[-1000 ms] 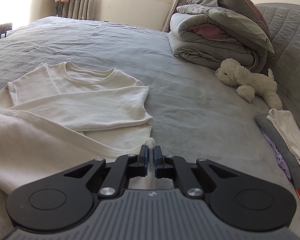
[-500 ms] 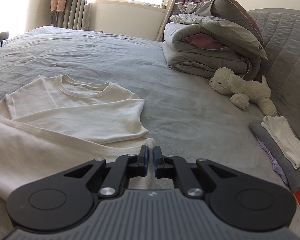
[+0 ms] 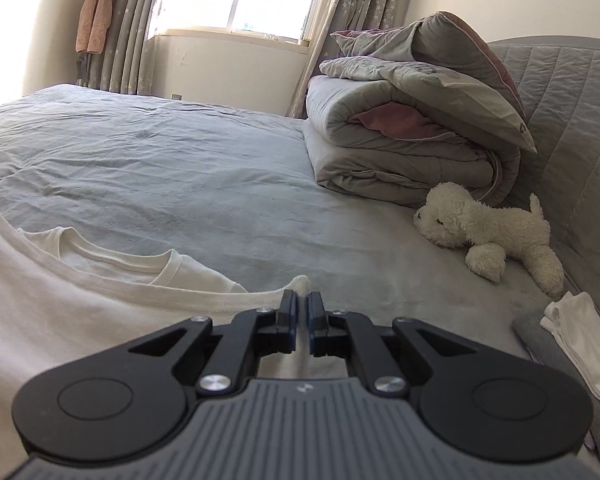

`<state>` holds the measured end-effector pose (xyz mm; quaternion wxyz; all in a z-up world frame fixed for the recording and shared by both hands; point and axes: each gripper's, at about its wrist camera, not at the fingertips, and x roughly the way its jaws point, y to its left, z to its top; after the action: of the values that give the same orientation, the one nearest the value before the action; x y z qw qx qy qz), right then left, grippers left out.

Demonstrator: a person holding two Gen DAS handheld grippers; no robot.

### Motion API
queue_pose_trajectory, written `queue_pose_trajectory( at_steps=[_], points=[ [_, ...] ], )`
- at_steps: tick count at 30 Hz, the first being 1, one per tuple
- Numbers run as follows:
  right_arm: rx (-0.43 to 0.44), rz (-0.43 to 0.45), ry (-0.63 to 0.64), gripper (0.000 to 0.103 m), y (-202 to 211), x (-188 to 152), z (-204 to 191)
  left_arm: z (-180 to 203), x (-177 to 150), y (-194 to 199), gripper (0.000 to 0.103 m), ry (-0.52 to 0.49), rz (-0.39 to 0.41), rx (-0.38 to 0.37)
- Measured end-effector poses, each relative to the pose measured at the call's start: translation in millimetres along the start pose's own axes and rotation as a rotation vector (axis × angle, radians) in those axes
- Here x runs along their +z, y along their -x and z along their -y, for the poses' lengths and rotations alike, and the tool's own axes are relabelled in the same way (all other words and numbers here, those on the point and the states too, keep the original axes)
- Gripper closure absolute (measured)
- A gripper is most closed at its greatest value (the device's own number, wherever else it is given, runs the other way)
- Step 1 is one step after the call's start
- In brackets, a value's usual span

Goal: Fold clothes

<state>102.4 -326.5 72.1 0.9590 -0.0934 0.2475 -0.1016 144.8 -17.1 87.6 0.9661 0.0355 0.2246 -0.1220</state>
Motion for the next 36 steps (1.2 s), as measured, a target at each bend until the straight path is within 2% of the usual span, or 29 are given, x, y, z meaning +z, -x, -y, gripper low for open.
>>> queue_pose_trajectory(
  at_steps=[5,10,13,16,21,22,25,27,30,33,36],
  points=[
    [-0.037,-0.005,-0.014,0.098,-47.0,12.9,-1.8,1.4,0.3,-53.2,0.096,0.000,-0.027,0.082],
    [-0.056,-0.059,0.043,0.098,-85.2,4.3,-19.8,7.7,-17.5,-89.1,0.096,-0.027,-0.142,0.166],
    [-0.063,-0.132,0.077,0.098,-107.2,-13.3,-31.7,13.4,-26.9,-96.6,0.095,-0.060,-0.167,0.211],
    [-0.088,-0.132,0.126,0.098,-106.9,-15.4,-39.1,14.6,-27.6,-99.3,0.093,-0.075,-0.174,0.235],
    [-0.062,-0.127,0.108,0.097,-104.0,-9.4,-29.2,2.5,-14.1,-89.6,0.087,-0.009,-0.169,0.217],
    [-0.049,-0.118,0.102,0.091,-100.0,-6.7,-27.0,-0.2,-10.9,-86.6,0.086,0.005,-0.165,0.211],
    [0.012,-0.071,0.084,0.065,-78.5,6.0,-20.5,-5.8,4.5,-68.4,0.086,0.036,-0.140,0.231],
    [0.053,-0.040,0.072,0.065,-64.2,14.5,-16.1,-7.3,14.8,-50.7,0.086,0.063,-0.107,0.209],
    [0.130,-0.003,0.053,0.065,-43.3,27.6,-11.9,11.3,13.7,-34.7,0.086,0.080,-0.115,0.108],
    [0.310,-0.043,0.034,0.065,-26.4,35.8,-29.3,31.9,10.8,-20.0,0.085,0.095,-0.130,0.000],
    [0.405,-0.076,-0.002,0.065,-10.4,24.5,-48.7,48.0,-3.9,-14.5,0.083,0.128,-0.152,-0.078]
  ],
)
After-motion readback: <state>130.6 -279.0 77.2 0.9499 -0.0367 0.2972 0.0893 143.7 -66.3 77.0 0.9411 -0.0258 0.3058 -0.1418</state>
